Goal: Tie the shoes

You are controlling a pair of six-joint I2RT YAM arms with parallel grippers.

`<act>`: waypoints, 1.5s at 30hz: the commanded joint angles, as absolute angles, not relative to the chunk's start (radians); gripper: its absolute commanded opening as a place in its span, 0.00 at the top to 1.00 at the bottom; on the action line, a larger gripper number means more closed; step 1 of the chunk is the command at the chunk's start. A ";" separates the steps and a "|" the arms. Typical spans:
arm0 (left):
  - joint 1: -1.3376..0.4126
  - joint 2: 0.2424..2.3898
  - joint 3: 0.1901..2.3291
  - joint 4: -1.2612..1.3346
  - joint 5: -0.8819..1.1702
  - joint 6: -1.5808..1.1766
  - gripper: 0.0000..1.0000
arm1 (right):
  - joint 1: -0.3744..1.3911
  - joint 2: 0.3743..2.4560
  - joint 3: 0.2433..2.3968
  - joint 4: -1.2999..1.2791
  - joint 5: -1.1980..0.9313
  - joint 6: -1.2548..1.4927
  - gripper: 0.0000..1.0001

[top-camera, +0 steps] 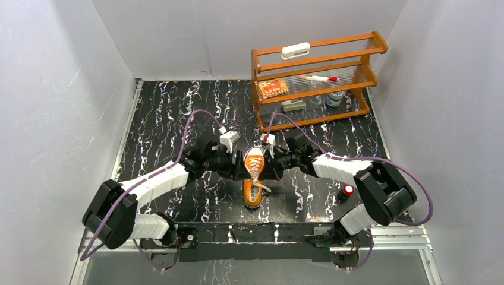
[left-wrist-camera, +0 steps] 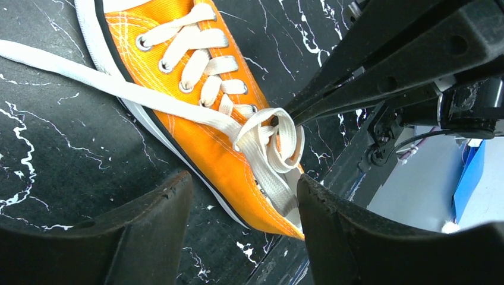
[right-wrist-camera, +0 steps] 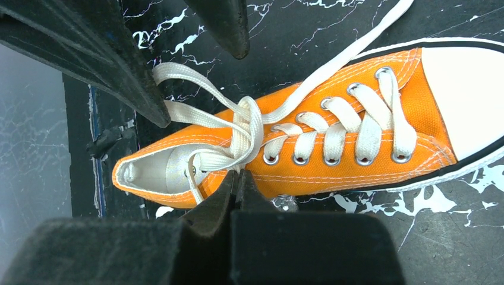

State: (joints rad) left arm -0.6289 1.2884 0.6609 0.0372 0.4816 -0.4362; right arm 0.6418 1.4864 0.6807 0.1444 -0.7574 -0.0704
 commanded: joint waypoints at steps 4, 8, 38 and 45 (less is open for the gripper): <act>-0.619 1.315 0.687 0.042 0.477 -0.469 0.49 | 0.645 1.477 0.709 0.137 -0.767 -0.089 1.00; -0.618 1.342 0.685 0.012 0.522 -0.473 0.79 | 0.646 1.471 0.733 0.105 -0.732 -0.069 1.00; -0.618 1.335 0.593 -0.222 0.465 -0.634 1.00 | 0.611 1.375 0.732 -0.105 -0.215 0.310 1.00; -0.618 1.298 0.556 -0.128 0.491 -0.667 1.00 | 0.598 1.429 0.750 -0.085 -0.247 0.310 1.00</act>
State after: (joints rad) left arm -0.6231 1.3273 0.5606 -0.1104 0.4774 -0.6617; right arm 0.6075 1.4158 0.7250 -0.1352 -0.2573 0.3008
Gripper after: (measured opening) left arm 0.014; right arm 0.011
